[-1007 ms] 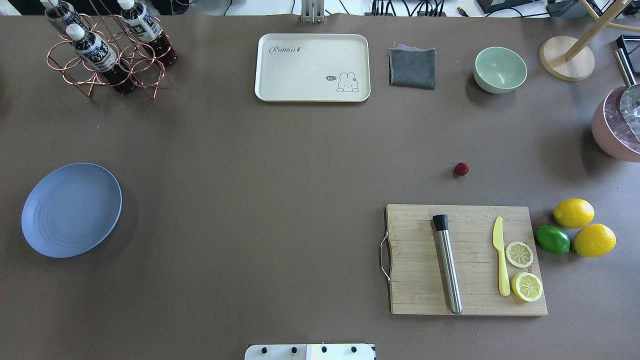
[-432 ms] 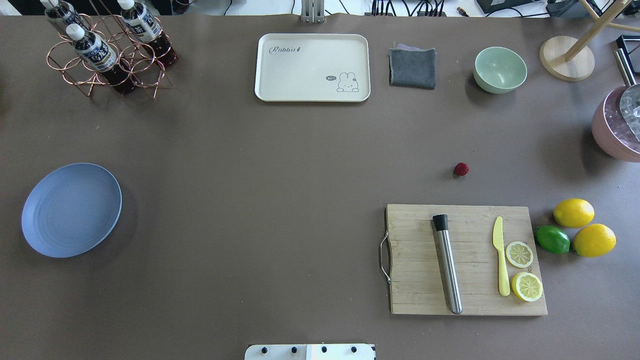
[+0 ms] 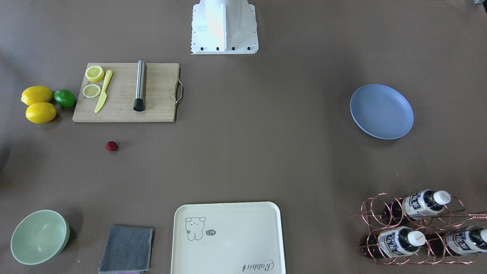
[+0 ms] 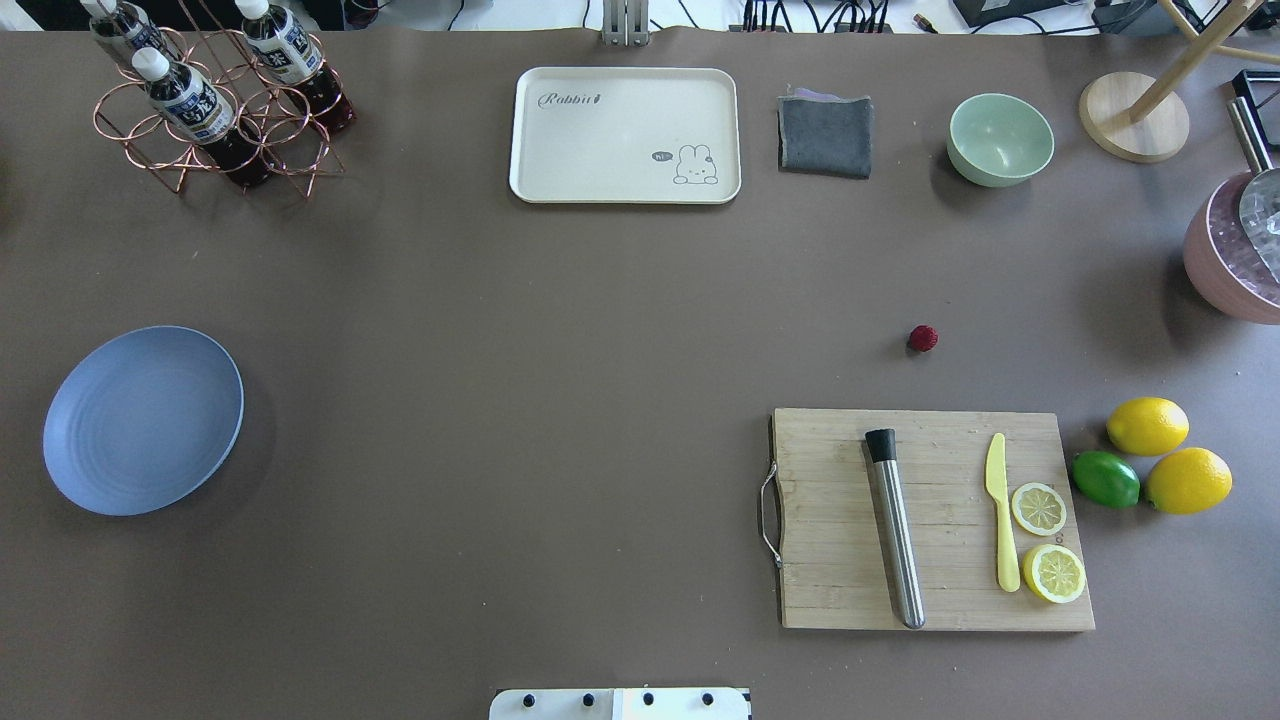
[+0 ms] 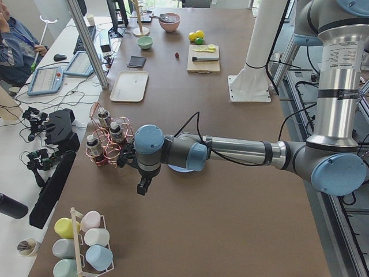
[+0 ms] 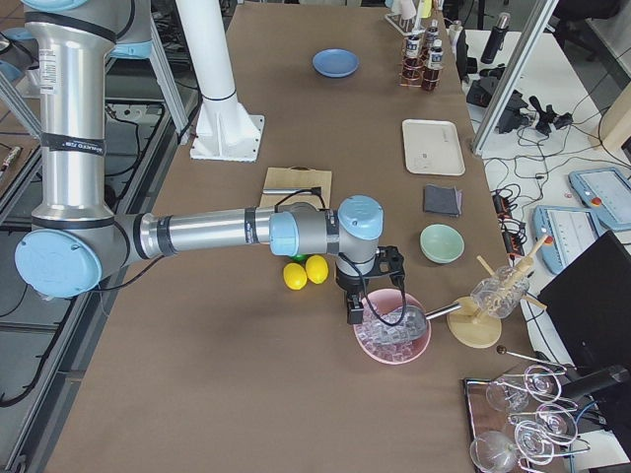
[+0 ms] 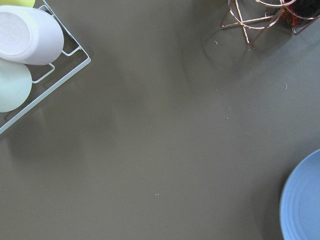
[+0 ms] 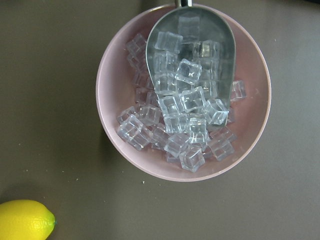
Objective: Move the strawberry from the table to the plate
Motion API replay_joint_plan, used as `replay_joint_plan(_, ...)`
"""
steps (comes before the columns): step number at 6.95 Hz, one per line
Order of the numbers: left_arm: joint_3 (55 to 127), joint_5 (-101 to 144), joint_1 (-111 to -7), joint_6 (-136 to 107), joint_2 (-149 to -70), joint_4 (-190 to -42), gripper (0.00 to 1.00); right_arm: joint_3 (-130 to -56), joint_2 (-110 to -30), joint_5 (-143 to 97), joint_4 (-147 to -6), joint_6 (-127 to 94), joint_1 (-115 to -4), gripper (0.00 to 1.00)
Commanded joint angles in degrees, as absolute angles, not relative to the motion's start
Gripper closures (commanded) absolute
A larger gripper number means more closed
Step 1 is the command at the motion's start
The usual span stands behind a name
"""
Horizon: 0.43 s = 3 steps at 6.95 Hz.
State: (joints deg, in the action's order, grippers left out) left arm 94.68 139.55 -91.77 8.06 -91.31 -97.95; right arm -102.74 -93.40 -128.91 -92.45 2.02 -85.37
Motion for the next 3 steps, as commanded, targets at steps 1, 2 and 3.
replay_joint_plan(1,95.1,146.9,-91.5,5.0,-95.4,-99.3,0.02,-104.0,-92.6,-129.0,-87.2,0.7,-85.3,0.0)
replay_joint_plan(2,94.8,148.2,-90.0,0.8,-95.4,-102.5,0.02,-104.0,-92.6,-129.8,-85.2,-2.6,-84.7,0.0)
replay_joint_plan(3,92.2,147.8,-87.7,-0.3,-93.8,-109.8,0.01,-104.1,-92.5,-132.1,-81.3,-10.6,-82.5,0.0)
